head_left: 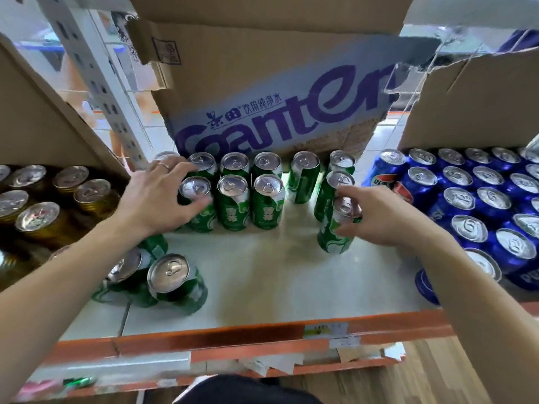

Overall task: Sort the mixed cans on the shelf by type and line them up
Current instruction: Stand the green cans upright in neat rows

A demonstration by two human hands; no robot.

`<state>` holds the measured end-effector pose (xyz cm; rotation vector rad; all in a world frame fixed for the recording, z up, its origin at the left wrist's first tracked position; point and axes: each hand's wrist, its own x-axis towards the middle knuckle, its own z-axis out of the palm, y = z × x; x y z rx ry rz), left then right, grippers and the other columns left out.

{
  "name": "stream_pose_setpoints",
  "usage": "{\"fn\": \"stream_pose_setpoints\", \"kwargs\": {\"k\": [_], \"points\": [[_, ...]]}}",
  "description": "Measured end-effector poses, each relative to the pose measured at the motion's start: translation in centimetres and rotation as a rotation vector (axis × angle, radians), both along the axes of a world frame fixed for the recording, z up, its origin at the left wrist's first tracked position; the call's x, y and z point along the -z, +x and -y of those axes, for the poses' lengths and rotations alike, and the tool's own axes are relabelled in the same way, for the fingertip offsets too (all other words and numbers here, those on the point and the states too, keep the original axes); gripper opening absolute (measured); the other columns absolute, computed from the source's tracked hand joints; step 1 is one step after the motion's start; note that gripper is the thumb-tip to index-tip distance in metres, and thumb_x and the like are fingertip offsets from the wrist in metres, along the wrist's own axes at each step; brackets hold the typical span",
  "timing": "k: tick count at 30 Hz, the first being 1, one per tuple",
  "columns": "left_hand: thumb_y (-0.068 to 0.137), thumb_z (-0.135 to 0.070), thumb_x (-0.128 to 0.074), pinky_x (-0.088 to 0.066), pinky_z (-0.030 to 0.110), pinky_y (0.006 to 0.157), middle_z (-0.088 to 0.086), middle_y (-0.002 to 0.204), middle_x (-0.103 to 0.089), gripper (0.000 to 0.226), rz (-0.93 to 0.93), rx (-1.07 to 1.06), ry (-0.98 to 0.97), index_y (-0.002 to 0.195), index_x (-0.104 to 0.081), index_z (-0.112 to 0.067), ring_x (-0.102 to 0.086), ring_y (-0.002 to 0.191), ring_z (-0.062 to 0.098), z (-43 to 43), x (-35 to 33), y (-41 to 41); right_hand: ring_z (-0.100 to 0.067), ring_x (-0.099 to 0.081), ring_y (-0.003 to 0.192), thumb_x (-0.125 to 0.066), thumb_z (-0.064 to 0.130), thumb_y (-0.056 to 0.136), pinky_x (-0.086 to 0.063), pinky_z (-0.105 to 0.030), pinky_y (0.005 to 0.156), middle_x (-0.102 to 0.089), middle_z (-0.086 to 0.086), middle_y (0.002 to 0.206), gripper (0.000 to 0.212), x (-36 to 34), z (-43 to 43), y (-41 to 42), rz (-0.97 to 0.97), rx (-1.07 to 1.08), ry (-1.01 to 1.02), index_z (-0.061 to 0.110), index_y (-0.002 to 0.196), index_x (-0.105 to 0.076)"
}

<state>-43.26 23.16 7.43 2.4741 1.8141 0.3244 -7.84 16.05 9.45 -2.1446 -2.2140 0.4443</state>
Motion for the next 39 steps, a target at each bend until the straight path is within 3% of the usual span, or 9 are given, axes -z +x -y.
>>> {"fn": "stream_pose_setpoints", "kwargs": {"k": [7, 11, 15, 19, 22, 26, 30, 35, 39], "points": [[0.083, -0.065, -0.062, -0.037, 0.048, 0.105, -0.002, 0.146, -0.046, 0.069, 0.001, 0.083, -0.011, 0.14, -0.047, -0.028, -0.043, 0.133, 0.025, -0.1, 0.5, 2.4, -0.022, -0.051, 0.102, -0.073, 0.051, 0.073, -0.046, -0.037, 0.082, -0.055, 0.003, 0.108, 0.061, 1.1, -2.8, -4.5, -0.005, -0.137, 0.134, 0.025, 0.124, -0.051], [0.083, -0.065, -0.061, -0.035, 0.047, 0.108, -0.002, 0.145, -0.046, 0.07, 0.002, 0.13, -0.011, 0.14, -0.047, -0.027, -0.04, 0.135, 0.023, -0.2, 0.8, 3.1, -0.019, -0.039, 0.11, -0.068, 0.064, 0.07, -0.036, -0.037, 0.089, -0.061, 0.006, 0.106, 0.057, 1.2, -4.2, -5.9, 0.212, -0.168, 0.21, 0.025, 0.111, -0.058], [0.082, -0.064, -0.062, -0.033, 0.047, 0.108, -0.003, 0.146, -0.045, 0.07, 0.029, 0.187, -0.009, 0.139, -0.048, -0.027, -0.038, 0.136, 0.022, -0.1, 1.0, 4.3, -0.021, -0.029, 0.123, -0.072, 0.061, 0.072, -0.029, -0.041, 0.1, -0.055, 0.009, 0.127, 0.07, 1.2, -4.5, -5.5, 0.198, -0.197, 0.115, 0.03, 0.131, -0.051], [0.082, -0.065, -0.062, -0.031, 0.048, 0.11, -0.003, 0.147, -0.045, 0.074, 0.021, 0.302, 0.019, 0.142, -0.045, -0.026, -0.038, 0.136, 0.023, 0.1, 0.9, 6.7, -0.021, -0.022, 0.137, -0.071, 0.056, 0.079, -0.024, -0.048, 0.11, -0.04, 0.013, 0.147, 0.069, 0.4, -3.5, -4.2, -0.059, -0.032, 0.121, 0.04, 0.141, -0.045], [0.084, -0.063, -0.061, -0.026, 0.044, 0.111, -0.003, 0.149, -0.042, 0.073, 0.017, 0.403, 0.034, 0.144, -0.042, -0.027, -0.036, 0.138, 0.021, 0.2, 0.9, 9.3, -0.028, -0.028, 0.133, -0.061, 0.045, 0.091, -0.029, -0.048, 0.109, -0.041, 0.001, 0.148, 0.055, 1.0, -2.9, -2.1, -0.092, 0.131, 0.184, 0.04, 0.143, -0.043], [0.087, -0.061, -0.057, -0.025, 0.048, 0.112, -0.001, 0.151, -0.04, 0.074, -0.06, 0.495, 0.003, 0.149, -0.033, -0.028, -0.032, 0.139, 0.023, -0.4, 1.3, 12.7, -0.033, -0.045, 0.12, -0.064, 0.04, 0.089, -0.041, -0.043, 0.099, -0.051, -0.009, 0.13, 0.061, 3.1, -2.7, -1.3, -0.137, 0.177, 0.06, 0.047, 0.143, -0.035], [0.088, -0.06, -0.054, -0.019, 0.056, 0.113, -0.005, 0.151, -0.043, 0.069, -0.064, 0.495, -0.001, 0.148, -0.035, -0.03, -0.03, 0.138, 0.024, -0.7, 1.6, 14.3, -0.031, -0.059, 0.105, -0.074, 0.032, 0.082, -0.05, -0.046, 0.087, -0.063, -0.004, 0.117, 0.051, 3.9, -3.5, -1.6, -0.262, 0.231, 0.208, 0.03, 0.124, -0.045], [0.087, -0.053, -0.059, -0.013, 0.057, 0.115, -0.003, 0.144, -0.049, 0.075, -0.043, 0.456, -0.032, 0.151, -0.031, -0.028, -0.03, 0.137, 0.02, -0.8, 1.7, 15.1, -0.03, -0.062, 0.097, -0.075, 0.026, 0.081, -0.052, -0.047, 0.081, -0.067, -0.002, 0.111, 0.049, 4.0, -3.8, -0.4, -0.249, 0.14, 0.27, 0.024, 0.122, -0.049], [0.088, -0.061, -0.054, -0.016, 0.054, 0.114, 0.001, 0.138, -0.051, 0.072, -0.003, 0.317, 0.004, 0.147, -0.04, -0.024, -0.035, 0.134, 0.023, -0.3, 2.6, 16.2, -0.029, -0.059, 0.105, -0.07, 0.016, 0.082, -0.051, -0.047, 0.088, -0.064, -0.005, 0.119, 0.067, 3.4, -3.6, 2.3, -0.24, 0.029, 0.119, 0.03, 0.139, -0.037]]}}
